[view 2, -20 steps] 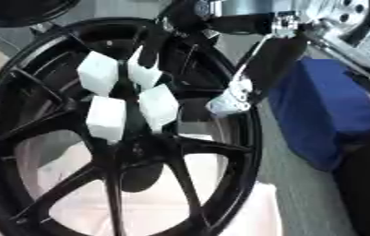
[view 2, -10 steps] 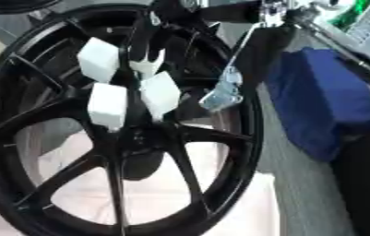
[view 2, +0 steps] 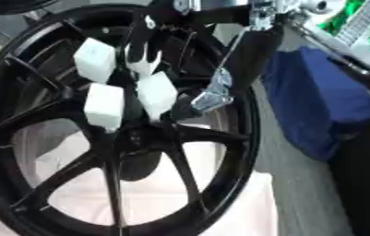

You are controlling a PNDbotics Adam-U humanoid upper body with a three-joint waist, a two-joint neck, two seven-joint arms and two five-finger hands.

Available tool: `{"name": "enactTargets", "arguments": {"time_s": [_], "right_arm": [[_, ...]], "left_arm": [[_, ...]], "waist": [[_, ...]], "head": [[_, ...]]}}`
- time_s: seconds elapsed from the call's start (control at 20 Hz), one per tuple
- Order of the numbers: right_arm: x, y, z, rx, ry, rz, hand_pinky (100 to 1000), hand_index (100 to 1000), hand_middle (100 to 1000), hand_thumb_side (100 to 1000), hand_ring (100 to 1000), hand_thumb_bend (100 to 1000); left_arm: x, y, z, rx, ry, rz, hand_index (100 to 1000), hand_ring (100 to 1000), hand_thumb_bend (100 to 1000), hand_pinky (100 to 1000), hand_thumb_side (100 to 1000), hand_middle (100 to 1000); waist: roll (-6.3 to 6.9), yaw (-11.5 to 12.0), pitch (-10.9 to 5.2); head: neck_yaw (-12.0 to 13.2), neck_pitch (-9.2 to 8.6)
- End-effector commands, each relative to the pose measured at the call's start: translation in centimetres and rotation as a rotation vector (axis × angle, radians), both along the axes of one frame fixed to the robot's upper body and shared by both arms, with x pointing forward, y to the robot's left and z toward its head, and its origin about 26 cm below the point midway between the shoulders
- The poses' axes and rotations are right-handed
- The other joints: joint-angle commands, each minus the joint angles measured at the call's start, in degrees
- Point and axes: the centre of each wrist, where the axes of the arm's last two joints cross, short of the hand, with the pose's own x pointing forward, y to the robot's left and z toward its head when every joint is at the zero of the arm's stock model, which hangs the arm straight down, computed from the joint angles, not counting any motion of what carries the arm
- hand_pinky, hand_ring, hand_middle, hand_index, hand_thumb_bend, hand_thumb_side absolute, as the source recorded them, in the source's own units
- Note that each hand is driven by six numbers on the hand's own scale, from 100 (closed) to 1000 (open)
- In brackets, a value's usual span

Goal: Pull the pin out of the wheel hub.

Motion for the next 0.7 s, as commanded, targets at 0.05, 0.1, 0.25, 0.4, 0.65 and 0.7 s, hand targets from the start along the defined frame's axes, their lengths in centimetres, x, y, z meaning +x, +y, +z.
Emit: {"name": "enactTargets", "arguments": {"time_s": [0.05, 0.1, 0.25, 0.4, 0.65, 0.7], "right_arm": [[-0.44, -0.21, 0.78, -0.002, -0.027, -0.011, 792, 791, 752, 330, 712, 454], [-0.44, -0.22, 0.82, 0.001, -0.028, -0.011, 792, 791, 751, 333, 691, 454], [-0.46, -0.25, 0.92, 0.005, -0.034, -0.015, 773, 790, 749, 339, 582, 460], [-0.48, -0.30, 0.98, 0.006, -0.047, -0.022, 759, 785, 745, 341, 522, 471], [-0.44, -0.36, 0.81, -0.002, -0.063, -0.040, 751, 773, 730, 348, 510, 485], [-0.43, -0.40, 0.76, -0.004, -0.065, -0.043, 754, 771, 727, 353, 517, 486]], "left_arm": [[-0.32, 0.16, 1.08, 0.030, -0.030, 0.002, 729, 561, 240, 918, 677, 568], [-0.32, 0.16, 1.08, 0.030, -0.030, 0.002, 729, 561, 240, 918, 677, 568], [-0.30, 0.13, 1.11, 0.031, -0.031, 0.001, 729, 562, 240, 918, 677, 568], [-0.29, 0.11, 1.12, 0.032, -0.031, -0.001, 729, 562, 241, 918, 677, 568], [-0.29, 0.08, 1.09, 0.029, -0.031, -0.003, 728, 561, 240, 919, 679, 568], [-0.29, 0.08, 1.07, 0.029, -0.030, -0.003, 728, 561, 240, 919, 679, 568]], "waist": [[0.30, 0.11, -0.71], [0.27, 0.13, -0.63], [0.21, 0.17, -0.46], [0.15, 0.19, -0.36], [0.04, 0.30, -0.17], [0.03, 0.32, -0.13]], "head": [[-0.26, -0.90], [-0.23, -0.94], [-0.21, -1.13], [-0.22, -1.24], [-0.29, -1.49], [-0.28, -1.50]]}}
